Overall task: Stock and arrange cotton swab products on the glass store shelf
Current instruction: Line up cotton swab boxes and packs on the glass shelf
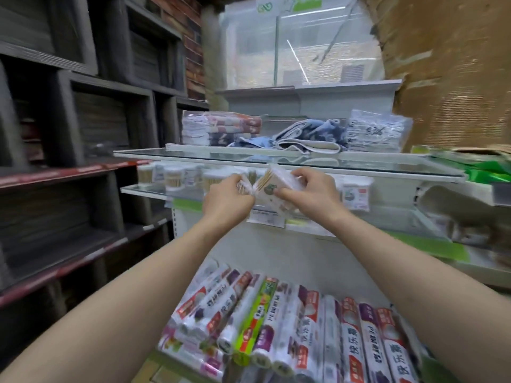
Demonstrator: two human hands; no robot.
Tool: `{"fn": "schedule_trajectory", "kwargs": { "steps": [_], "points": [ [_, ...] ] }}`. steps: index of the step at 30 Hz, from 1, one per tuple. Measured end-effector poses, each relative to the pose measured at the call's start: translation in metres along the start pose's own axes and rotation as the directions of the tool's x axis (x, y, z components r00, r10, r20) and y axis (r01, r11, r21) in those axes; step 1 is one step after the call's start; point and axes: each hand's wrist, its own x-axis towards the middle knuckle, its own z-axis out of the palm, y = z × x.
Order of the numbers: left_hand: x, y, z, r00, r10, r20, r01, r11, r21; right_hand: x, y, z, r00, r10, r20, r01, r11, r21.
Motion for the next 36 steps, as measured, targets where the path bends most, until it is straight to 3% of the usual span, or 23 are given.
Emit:
{"fn": "schedule_trajectory", "kwargs": {
  "steps": [5, 11, 25, 36],
  "points": [
    [0.031, -0.026, -0.013, 0.998, -0.039, -0.043, 0.039, 0.999, 0.007, 0.021, -0.012, 0.044, 0.998, -0.066, 0.016, 0.066, 0.997, -0.033],
    [0.054, -0.060, -0.011, 0.999, -0.044, -0.027, 0.043, 0.999, -0.030, 0.029, -0.021, 0.076, 0.985, -0.165, 0.042, 0.171, 0.946, -0.275],
    [0.111, -0.131, -0.035, 0.982, 0.119, 0.143, -0.089, 0.975, -0.203, 0.047, -0.047, 0.149, 0.993, 0.080, -0.089, -0.118, 0.749, -0.651],
    [0.143, -0.152, -0.035, 0.970, 0.195, 0.146, -0.143, 0.942, -0.302, 0.087, -0.047, 0.168, 0.964, 0.257, -0.059, -0.210, 0.610, -0.764]
  ]
}}
